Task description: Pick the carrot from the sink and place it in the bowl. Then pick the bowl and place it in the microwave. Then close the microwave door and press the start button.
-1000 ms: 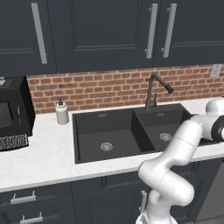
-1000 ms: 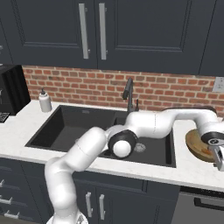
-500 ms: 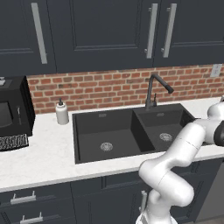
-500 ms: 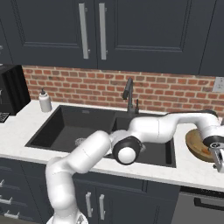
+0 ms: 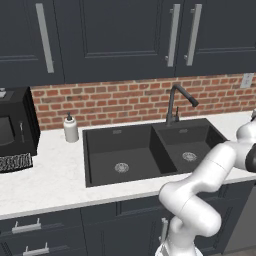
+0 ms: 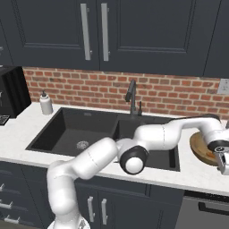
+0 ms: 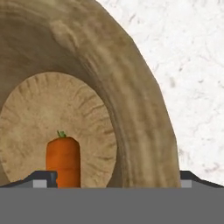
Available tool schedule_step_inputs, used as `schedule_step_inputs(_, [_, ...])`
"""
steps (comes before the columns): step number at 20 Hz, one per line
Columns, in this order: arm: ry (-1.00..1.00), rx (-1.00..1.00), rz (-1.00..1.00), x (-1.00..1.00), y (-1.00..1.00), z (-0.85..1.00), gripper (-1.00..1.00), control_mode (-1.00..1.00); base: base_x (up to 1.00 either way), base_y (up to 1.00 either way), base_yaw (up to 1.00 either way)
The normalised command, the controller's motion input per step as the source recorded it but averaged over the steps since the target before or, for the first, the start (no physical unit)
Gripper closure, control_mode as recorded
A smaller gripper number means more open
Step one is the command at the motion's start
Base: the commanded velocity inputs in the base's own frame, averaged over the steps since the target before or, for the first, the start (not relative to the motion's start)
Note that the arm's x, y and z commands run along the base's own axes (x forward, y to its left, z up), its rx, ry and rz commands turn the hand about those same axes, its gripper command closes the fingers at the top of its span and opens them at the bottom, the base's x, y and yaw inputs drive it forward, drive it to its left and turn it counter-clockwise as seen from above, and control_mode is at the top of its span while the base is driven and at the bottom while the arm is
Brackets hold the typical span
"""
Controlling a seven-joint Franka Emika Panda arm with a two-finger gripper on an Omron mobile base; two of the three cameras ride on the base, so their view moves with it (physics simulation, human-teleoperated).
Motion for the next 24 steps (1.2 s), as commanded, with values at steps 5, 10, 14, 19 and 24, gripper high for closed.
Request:
schedule_step_inputs(5, [0.0, 0.02, -0.01, 0.0, 0.0, -0.38, 1.0, -1.0, 0.0, 0.0, 0.0])
schedule_step_inputs(10, [-0.02, 0.0, -0.03, 0.0, 0.13, -0.07, 1.0, -1.0, 0.0, 0.0, 0.0])
schedule_step_inputs(14, [-0.06, 0.0, -0.06, 0.0, 0.37, -0.01, 1.0, -1.0, 0.0, 0.0, 0.0])
schedule_step_inputs(19, [-0.07, -0.04, -0.07, -0.02, 0.37, 0.0, 1.0, -1.0, 0.0, 0.0, 0.0])
schedule_step_inputs(24, [-0.19, -0.15, -0.08, -0.58, 0.65, 0.15, 1.0, -1.0, 0.0, 0.0, 0.0])
